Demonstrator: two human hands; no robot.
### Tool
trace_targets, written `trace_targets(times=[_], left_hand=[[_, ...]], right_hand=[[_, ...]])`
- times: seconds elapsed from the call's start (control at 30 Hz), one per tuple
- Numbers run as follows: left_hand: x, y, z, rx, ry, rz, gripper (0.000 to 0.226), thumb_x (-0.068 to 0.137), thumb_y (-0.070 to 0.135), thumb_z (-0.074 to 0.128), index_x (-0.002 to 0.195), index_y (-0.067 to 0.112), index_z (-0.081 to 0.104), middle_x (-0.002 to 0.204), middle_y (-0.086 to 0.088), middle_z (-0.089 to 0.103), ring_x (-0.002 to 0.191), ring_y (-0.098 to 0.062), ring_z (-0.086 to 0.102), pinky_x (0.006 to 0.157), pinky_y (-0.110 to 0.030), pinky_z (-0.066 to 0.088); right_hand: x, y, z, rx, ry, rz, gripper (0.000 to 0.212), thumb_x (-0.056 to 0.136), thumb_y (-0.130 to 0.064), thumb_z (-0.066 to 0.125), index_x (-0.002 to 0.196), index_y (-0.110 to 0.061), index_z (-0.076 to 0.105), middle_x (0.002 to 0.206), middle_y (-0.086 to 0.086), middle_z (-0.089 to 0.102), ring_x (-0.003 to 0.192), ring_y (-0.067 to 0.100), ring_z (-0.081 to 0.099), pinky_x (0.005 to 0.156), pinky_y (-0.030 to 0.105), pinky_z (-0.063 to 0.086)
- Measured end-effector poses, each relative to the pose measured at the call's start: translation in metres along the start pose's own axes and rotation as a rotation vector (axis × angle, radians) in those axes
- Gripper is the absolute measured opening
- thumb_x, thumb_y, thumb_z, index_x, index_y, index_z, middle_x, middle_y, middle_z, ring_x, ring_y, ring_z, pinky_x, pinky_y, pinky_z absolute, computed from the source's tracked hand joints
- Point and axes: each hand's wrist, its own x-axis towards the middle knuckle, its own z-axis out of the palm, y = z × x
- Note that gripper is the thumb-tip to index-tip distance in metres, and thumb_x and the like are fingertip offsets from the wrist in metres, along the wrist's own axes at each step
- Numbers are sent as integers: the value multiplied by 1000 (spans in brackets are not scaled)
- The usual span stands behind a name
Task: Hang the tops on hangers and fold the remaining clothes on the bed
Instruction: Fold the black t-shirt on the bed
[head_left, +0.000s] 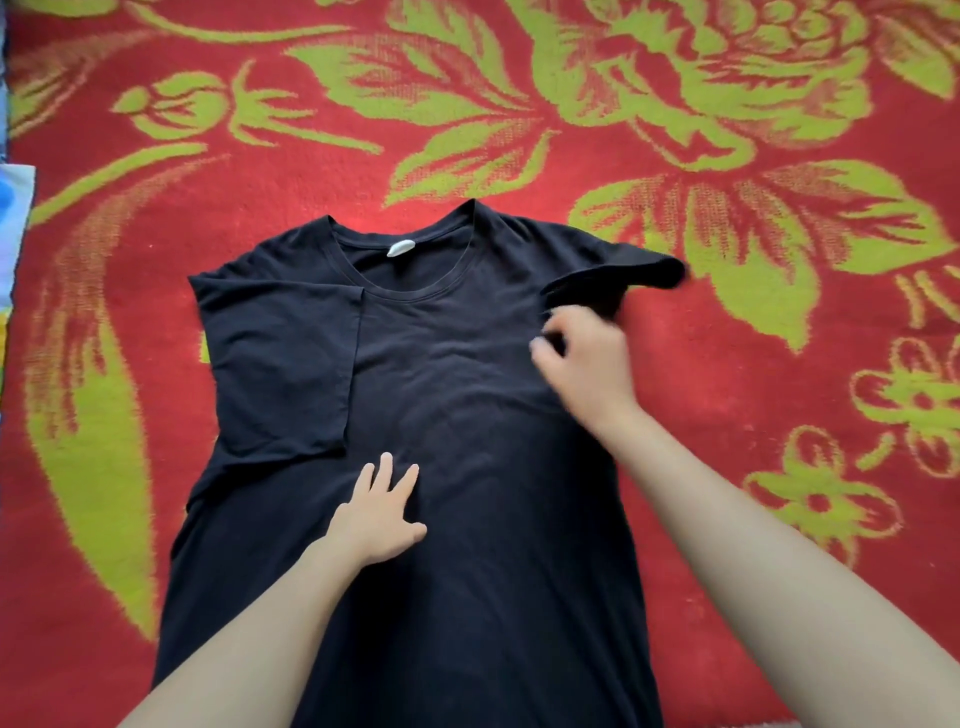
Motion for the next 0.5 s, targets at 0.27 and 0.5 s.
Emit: trace_targets(times=[0.27, 0.5], left_hand=[[3, -1, 0, 12, -64, 4, 81, 90, 39, 47, 149, 31, -7, 154, 0, -25, 143, -22, -18, 109, -40, 30], [2, -4, -2, -10, -105, 32, 80, 90, 39, 48, 149, 33, -5, 155, 1, -24, 144, -21, -18, 109, -41, 29]], right_hand=[[-45, 14, 35, -418, -636, -43, 63, 96, -45, 42, 150, -23, 16, 158, 9, 6, 145, 24, 5, 113, 38, 15], [-66, 57, 33, -753, -796, -31, 61, 96, -52, 31, 150, -25, 17, 156, 20, 1, 145, 34, 3, 113, 50, 14]])
